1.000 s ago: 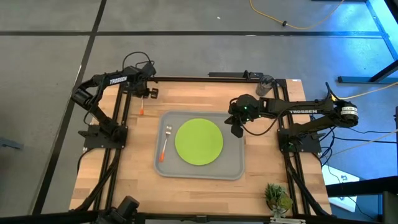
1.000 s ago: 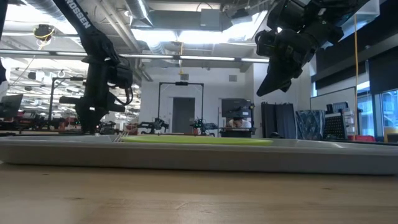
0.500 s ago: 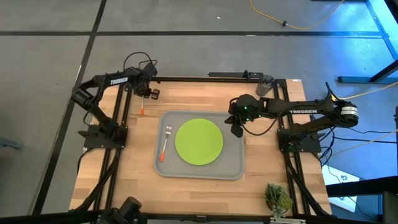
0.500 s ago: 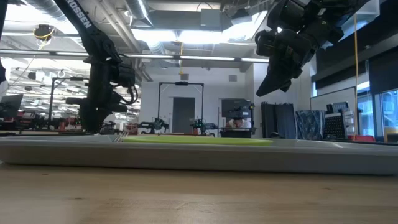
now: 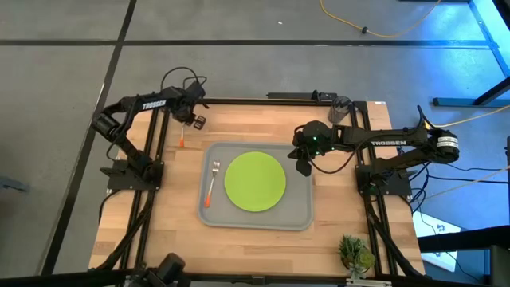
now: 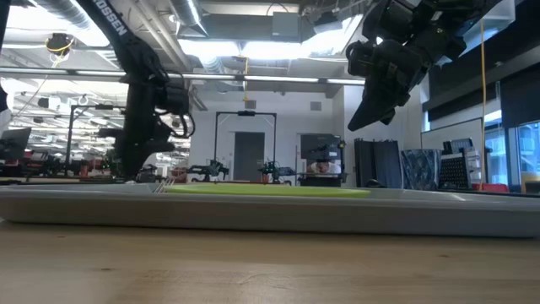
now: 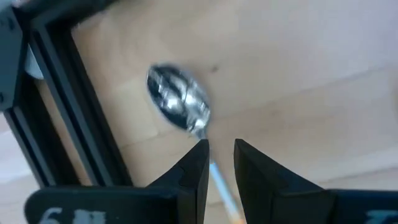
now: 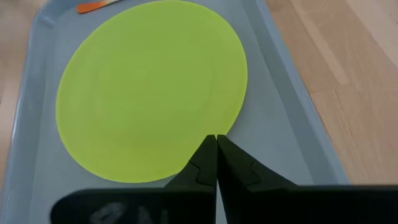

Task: Pick and place plate/cup/fork/spoon on tray
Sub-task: Put the orange spoon on the gray serving tray to the right side of the orange fork

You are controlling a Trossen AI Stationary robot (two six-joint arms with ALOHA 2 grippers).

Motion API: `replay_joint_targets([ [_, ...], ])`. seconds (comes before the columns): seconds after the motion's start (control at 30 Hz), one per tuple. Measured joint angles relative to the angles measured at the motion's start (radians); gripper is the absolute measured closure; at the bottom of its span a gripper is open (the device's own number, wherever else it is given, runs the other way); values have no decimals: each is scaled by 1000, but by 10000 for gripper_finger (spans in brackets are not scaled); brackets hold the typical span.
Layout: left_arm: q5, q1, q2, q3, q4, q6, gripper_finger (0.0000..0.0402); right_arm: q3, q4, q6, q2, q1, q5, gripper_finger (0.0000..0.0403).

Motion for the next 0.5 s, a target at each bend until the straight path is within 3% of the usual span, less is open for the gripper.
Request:
replay_joint_targets([
  [0.13,12,5,0,55,2,-10,334,0,0,0,0,0,0,397],
  [0.5,80,131,0,154,-35,181,334,0,2,0,0,0,-2,397],
])
